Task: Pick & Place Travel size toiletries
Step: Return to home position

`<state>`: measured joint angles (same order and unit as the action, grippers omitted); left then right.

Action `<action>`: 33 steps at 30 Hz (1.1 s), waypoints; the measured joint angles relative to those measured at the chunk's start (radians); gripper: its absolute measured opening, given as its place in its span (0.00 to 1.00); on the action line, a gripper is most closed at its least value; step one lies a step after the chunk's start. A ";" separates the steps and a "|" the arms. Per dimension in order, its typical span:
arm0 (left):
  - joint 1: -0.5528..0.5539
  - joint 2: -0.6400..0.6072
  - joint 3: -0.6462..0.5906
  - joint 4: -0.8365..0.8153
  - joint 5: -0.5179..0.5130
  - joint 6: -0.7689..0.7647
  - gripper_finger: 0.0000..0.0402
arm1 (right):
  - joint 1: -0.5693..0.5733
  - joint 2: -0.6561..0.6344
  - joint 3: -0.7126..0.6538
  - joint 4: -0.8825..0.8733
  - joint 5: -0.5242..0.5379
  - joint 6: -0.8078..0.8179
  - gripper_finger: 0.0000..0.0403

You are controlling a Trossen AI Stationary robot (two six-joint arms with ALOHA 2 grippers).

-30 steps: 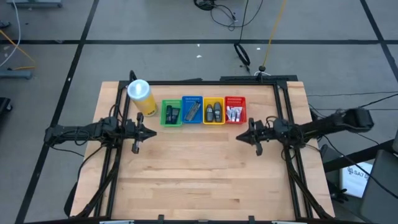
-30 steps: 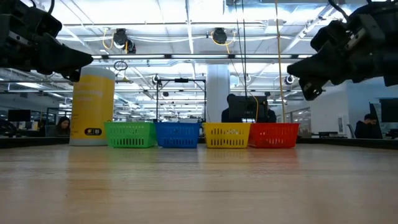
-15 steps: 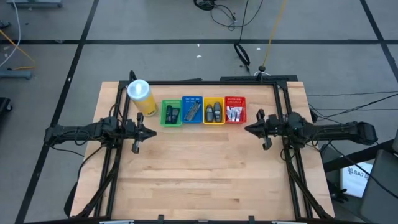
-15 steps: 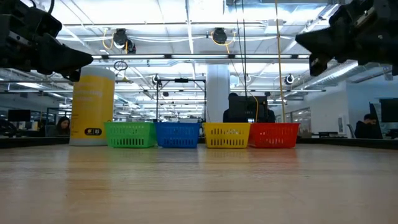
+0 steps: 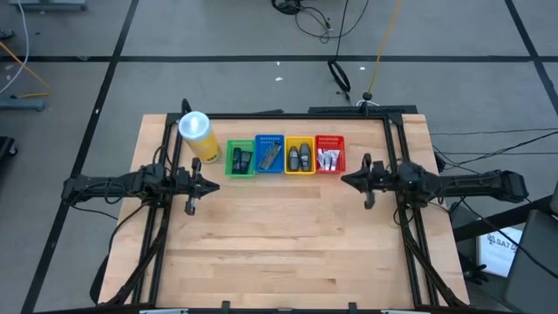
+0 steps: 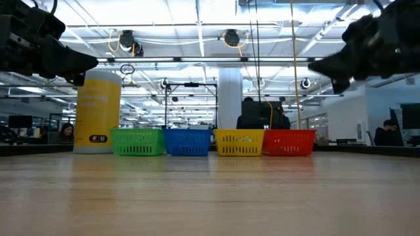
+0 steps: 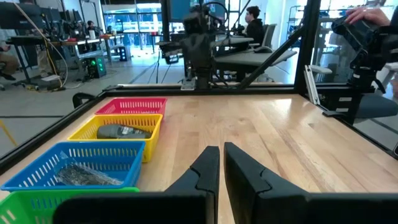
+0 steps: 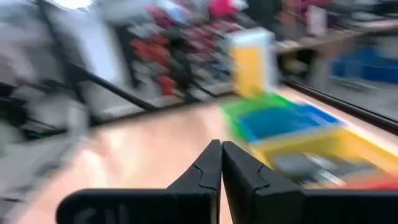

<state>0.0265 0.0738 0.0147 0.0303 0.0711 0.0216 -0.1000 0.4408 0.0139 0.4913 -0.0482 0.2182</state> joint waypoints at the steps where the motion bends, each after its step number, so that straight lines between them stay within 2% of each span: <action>1: 0.000 0.000 0.000 0.000 0.000 0.000 0.06 | 0.005 -0.013 0.000 -0.050 0.052 -0.018 0.02; 5: 0.000 0.000 0.000 0.000 0.000 0.000 0.06 | 0.037 -0.094 0.000 -0.206 0.233 0.012 0.02; 8: 0.000 0.000 0.000 0.000 0.000 0.000 0.06 | 0.066 -0.177 0.000 -0.314 0.282 0.021 0.02; 11: 0.000 0.000 0.000 0.000 0.000 0.000 0.06 | 0.096 -0.258 0.000 -0.398 0.286 0.003 0.02; 16: 0.000 0.000 0.000 0.000 0.000 0.000 0.06 | 0.149 -0.355 0.000 -0.428 0.280 -0.076 0.02; 23: 0.000 0.000 0.000 0.000 0.000 0.000 0.06 | 0.224 -0.419 0.000 -0.436 0.277 -0.141 0.02; 25: 0.000 0.000 0.000 0.000 0.000 0.000 0.06 | 0.244 -0.437 0.000 -0.445 0.236 -0.157 0.02; 30: 0.000 0.000 0.000 0.000 0.001 0.000 0.06 | 0.260 -0.439 -0.001 -0.476 0.031 -0.130 0.02; 33: 0.000 0.000 0.000 0.000 0.001 0.000 0.06 | 0.257 -0.439 -0.001 -0.474 0.044 -0.089 0.02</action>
<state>0.0265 0.0738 0.0147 0.0299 0.0719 0.0216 0.1568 0.0017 0.0132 0.0169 -0.0042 0.1296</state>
